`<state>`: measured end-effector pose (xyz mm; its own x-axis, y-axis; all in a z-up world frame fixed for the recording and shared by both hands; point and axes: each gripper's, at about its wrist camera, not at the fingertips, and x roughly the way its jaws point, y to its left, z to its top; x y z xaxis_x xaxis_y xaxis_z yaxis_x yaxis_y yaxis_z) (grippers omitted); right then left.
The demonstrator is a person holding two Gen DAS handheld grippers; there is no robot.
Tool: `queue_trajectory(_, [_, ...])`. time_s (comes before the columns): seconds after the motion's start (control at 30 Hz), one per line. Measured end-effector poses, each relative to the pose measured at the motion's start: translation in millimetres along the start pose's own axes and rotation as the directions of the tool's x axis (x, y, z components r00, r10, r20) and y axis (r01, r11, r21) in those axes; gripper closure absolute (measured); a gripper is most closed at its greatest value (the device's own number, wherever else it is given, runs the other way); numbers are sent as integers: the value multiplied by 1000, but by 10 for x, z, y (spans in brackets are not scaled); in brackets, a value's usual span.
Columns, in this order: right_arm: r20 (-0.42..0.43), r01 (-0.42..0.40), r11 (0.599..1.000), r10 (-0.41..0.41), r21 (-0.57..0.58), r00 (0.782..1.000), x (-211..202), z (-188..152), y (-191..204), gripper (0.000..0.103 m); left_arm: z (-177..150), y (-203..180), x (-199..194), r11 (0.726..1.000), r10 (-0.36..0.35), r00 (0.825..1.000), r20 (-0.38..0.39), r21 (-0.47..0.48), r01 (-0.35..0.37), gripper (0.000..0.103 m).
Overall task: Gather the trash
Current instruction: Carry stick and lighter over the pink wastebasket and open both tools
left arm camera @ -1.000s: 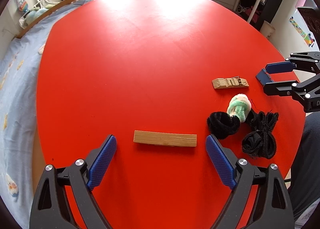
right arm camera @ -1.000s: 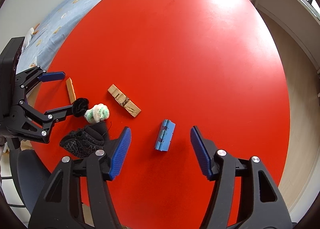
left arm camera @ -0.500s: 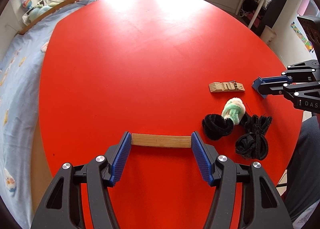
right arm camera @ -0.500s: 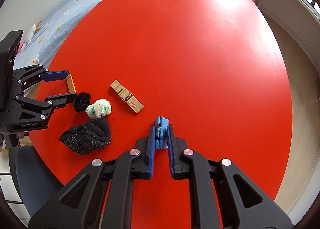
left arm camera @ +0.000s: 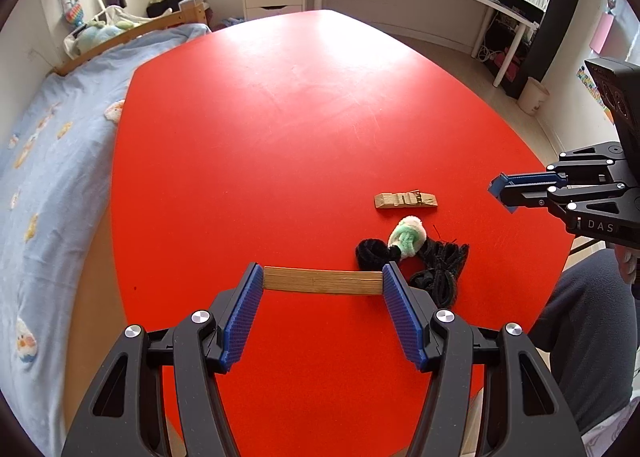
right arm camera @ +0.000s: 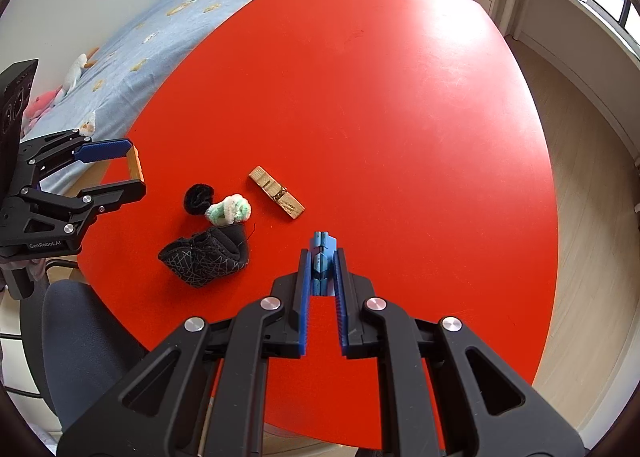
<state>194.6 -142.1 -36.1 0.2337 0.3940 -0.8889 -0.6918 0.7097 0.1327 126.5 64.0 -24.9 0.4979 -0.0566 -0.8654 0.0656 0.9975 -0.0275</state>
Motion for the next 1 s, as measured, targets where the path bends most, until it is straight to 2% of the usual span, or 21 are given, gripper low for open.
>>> queue_trajectory(0.27, [51, -23, 999, 25, -45, 998, -466, -282, 152, 93, -172, -277, -430, 1000, -13, 998, 63, 3, 13, 43])
queue_trajectory(0.6, [88, -77, 992, 86, -97, 992, -931, -796, 361, 93, -466, -668, -779, 998, -68, 991, 117, 18, 66, 43])
queue_trajectory(1.0, [56, -111, 987, 119, -118, 991, -1092, -1316, 519, 93, -848, -1105, -790, 987, -153, 984, 86, 62, 148, 43])
